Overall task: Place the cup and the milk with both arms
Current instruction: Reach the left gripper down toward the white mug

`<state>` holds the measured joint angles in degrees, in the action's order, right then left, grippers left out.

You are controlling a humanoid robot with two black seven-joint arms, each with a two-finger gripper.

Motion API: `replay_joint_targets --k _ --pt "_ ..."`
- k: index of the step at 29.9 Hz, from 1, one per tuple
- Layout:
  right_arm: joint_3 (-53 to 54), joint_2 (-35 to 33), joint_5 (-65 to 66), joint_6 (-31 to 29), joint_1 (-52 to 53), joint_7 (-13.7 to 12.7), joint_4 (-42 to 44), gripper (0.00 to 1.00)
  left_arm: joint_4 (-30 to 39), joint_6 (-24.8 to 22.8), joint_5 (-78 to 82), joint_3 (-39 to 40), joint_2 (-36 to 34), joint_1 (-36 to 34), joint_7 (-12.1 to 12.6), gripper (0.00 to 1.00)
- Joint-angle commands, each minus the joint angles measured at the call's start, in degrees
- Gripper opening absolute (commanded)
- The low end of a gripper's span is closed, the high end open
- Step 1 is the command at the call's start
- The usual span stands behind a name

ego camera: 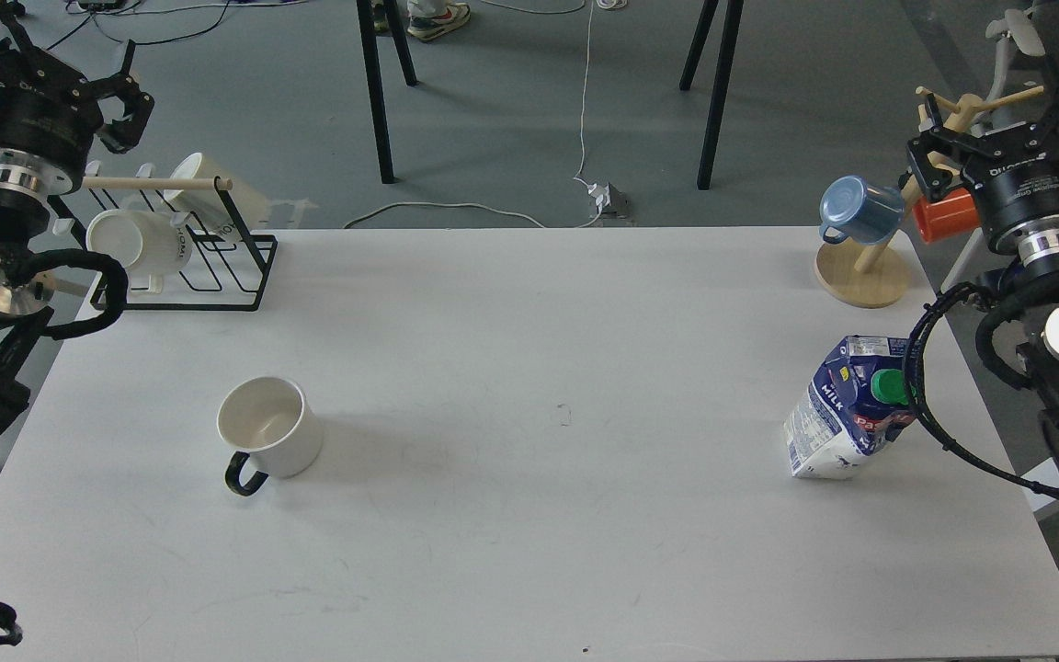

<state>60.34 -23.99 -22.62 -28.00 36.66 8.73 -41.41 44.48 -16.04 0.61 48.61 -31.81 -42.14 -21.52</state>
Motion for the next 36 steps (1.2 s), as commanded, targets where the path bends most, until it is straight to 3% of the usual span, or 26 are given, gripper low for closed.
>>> replay_joint_targets --k 1,8,12,17,22,26,30,36 --pt "-0.05 0.17 0.21 0.0 -0.19 0.24 -0.51 0.99 0.08 -0.3 0.01 -0.01 0.43 0.22 -0.01 1.0" --pt "0.12 -0.53 0.29 0.0 -0.98 0.24 -3.23 0.99 0.08 -0.83 0.44 -0.53 -0.89 0.4 0.34 1.0" --pt "0.12 -0.79 0.29 0.0 -1.24 0.24 -4.82 0.99 1.75 -6.36 2.81 -3.34 -4.05 2.94 0.34 1.0" --pt "-0.05 -0.79 0.38 0.0 -1.51 0.24 -5.26 0.99 7.36 -6.55 17.02 -8.97 -10.02 4.96 -0.36 1.0" --pt "-0.05 -0.88 0.47 0.0 -1.51 0.24 -6.92 0.99 16.41 -6.37 31.35 -9.68 -15.55 9.62 -1.5 0.99" --pt "0.12 -1.32 0.56 0.0 -1.68 0.24 -7.63 0.99 22.49 -3.57 47.86 -9.77 -19.87 13.04 -1.42 0.99" --pt "0.21 -2.37 0.56 0.0 -1.68 0.24 -7.63 0.99 22.85 -1.72 67.46 -9.77 -21.28 15.25 -1.5 0.95" --pt "0.74 -3.43 0.56 0.0 -1.68 0.24 -7.46 0.99 22.85 7.24 92.69 -10.99 -21.1 18.41 -1.59 0.89"
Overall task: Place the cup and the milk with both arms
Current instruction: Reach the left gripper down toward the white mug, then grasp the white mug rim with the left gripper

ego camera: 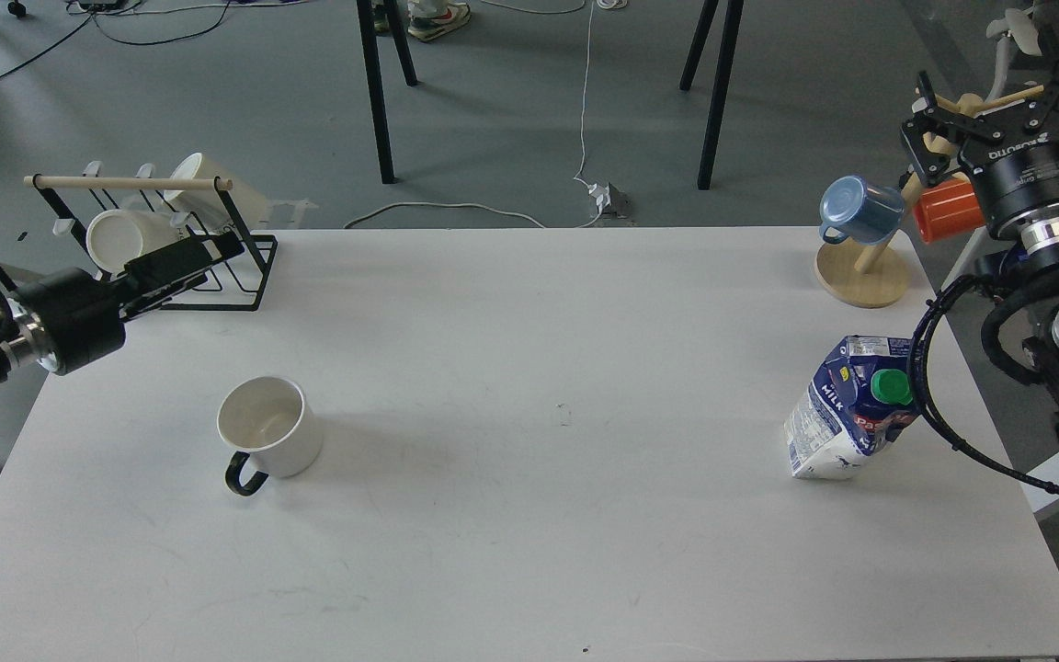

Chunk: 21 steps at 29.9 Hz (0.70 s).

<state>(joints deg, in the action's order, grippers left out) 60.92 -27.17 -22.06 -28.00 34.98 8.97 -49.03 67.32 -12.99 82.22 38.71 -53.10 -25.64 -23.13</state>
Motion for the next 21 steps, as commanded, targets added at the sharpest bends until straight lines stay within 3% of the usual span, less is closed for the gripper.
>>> replay_joint_targets --k 1,7,14,18,21 --pt "0.25 -0.25 0.0 0.0 0.0 -0.01 0.16 0.99 0.0 5.77 14.95 -1.88 0.28 2.09 0.1 0.88" --pt "0.25 -0.25 0.0 0.0 0.0 -0.01 0.16 0.99 -2.1 12.72 34.65 -7.24 0.98 2.44 0.46 0.79" --pt "0.25 0.01 0.0 0.0 -0.09 -0.01 0.25 0.99 -7.11 12.99 36.34 -9.26 5.02 2.44 0.63 0.65" --pt "0.25 0.19 0.0 0.0 -0.09 -0.01 0.34 0.99 -9.49 13.08 36.34 -10.32 7.31 2.26 0.81 0.63" --pt "0.16 0.27 0.0 0.0 -0.09 -0.01 0.43 0.99 -10.46 13.08 36.34 -10.41 7.75 2.18 0.55 0.49"
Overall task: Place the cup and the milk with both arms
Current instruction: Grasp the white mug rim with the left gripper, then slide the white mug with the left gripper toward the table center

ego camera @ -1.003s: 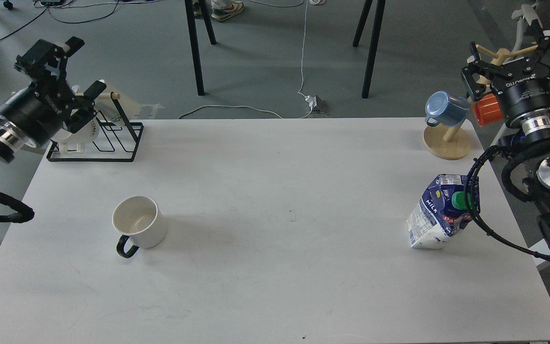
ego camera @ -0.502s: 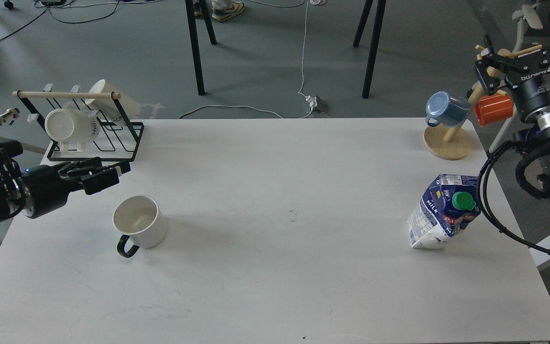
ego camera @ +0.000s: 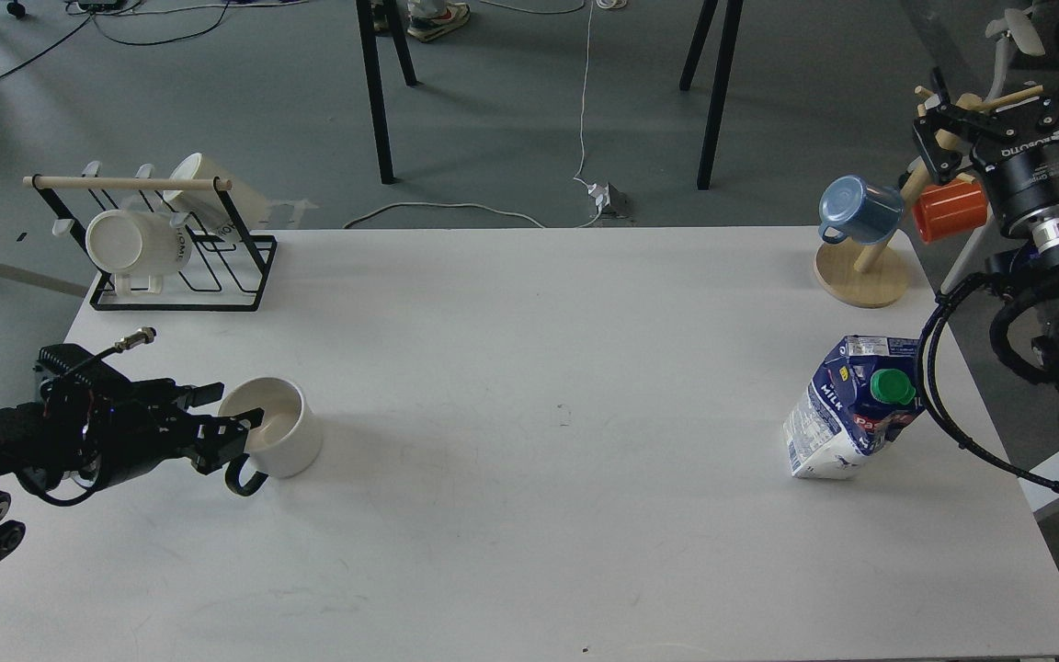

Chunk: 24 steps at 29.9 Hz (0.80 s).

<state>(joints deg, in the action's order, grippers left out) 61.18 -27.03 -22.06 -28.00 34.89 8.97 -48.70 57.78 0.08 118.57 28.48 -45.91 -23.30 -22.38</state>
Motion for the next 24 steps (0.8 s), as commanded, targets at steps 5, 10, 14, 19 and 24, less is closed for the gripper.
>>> replay_joint_targets --k 5,10,14,19,24 --pt "-0.09 0.14 0.0 0.0 0.0 0.0 0.54 0.99 -0.83 -0.25 -0.1 -0.18 0.64 -0.34 -0.74 0.21" --pt "-0.09 0.14 0.0 0.0 -0.09 0.0 0.63 0.99 -0.83 -0.34 -0.01 -0.27 0.56 -0.52 -0.83 0.06" --pt "-0.09 0.05 0.0 0.0 -0.09 0.08 0.63 0.99 -0.48 -0.78 -0.1 -0.27 0.56 -1.04 -1.7 0.03" --pt "0.0 -0.12 0.0 0.0 -0.18 0.08 0.63 0.99 6.18 -4.89 -0.1 -0.27 0.56 -5.51 -1.88 0.03" --pt "0.08 0.05 0.0 0.0 0.17 0.08 0.54 0.99 14.54 -15.62 -0.01 -0.27 3.1 -12.11 -1.09 0.04"
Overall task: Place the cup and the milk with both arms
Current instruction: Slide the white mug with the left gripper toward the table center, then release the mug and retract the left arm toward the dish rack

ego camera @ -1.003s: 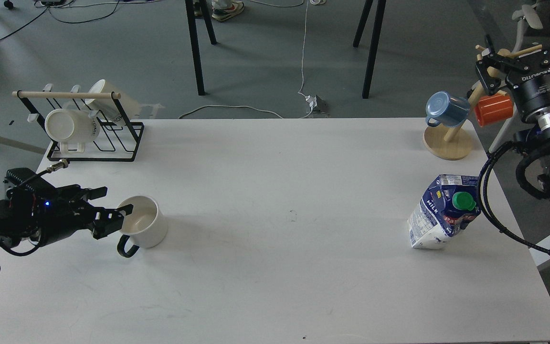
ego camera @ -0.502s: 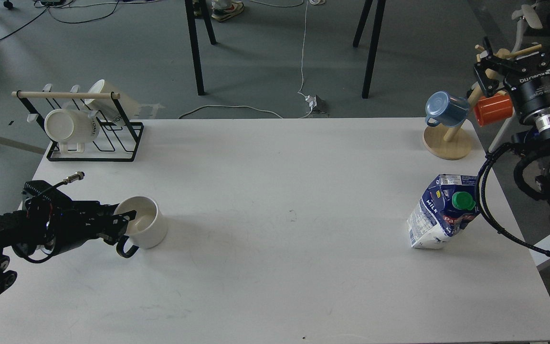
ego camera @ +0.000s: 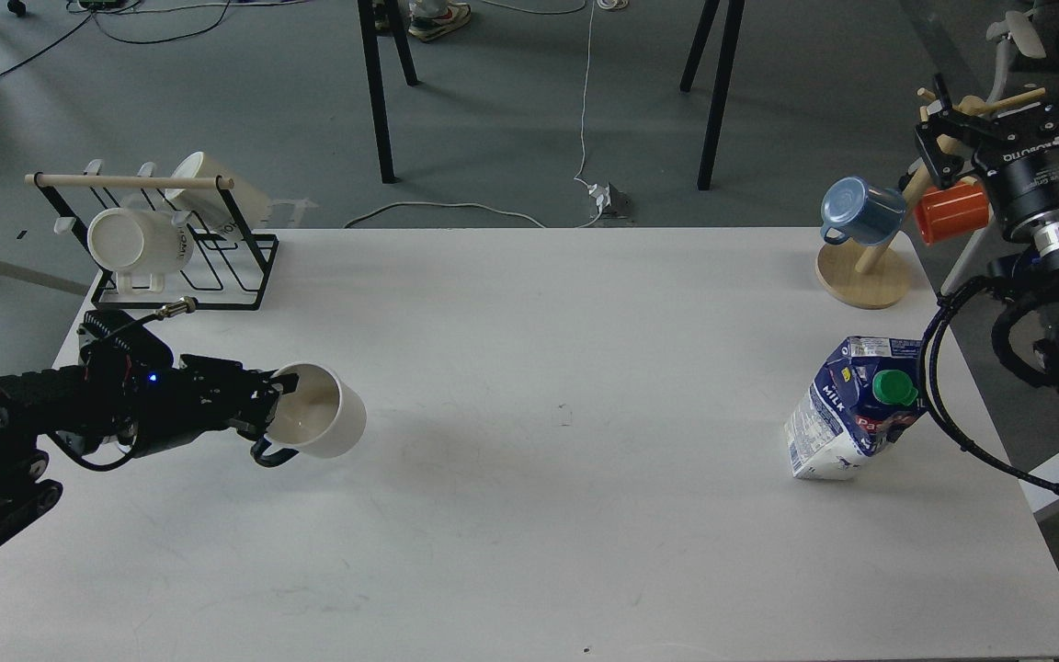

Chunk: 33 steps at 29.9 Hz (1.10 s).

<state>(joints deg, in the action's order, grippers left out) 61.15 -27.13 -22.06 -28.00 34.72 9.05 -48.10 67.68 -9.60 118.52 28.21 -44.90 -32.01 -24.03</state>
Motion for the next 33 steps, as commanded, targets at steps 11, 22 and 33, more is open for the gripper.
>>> replay_joint_targets --k 11,22,33 --pt "-0.33 -0.29 1.32 0.0 9.74 -0.44 0.46 0.99 5.72 -17.38 5.39 -1.75 19.83 -9.3 10.14 0.05" --pt "-0.51 0.41 1.5 0.0 10.1 -0.44 -0.07 0.99 -5.43 -18.4 6.48 -3.69 36.27 -8.94 10.32 0.06" --pt "-1.12 -0.29 1.5 0.0 9.84 -0.53 -0.07 0.99 -10.54 -18.4 6.48 -3.69 37.69 -9.47 14.53 0.16"
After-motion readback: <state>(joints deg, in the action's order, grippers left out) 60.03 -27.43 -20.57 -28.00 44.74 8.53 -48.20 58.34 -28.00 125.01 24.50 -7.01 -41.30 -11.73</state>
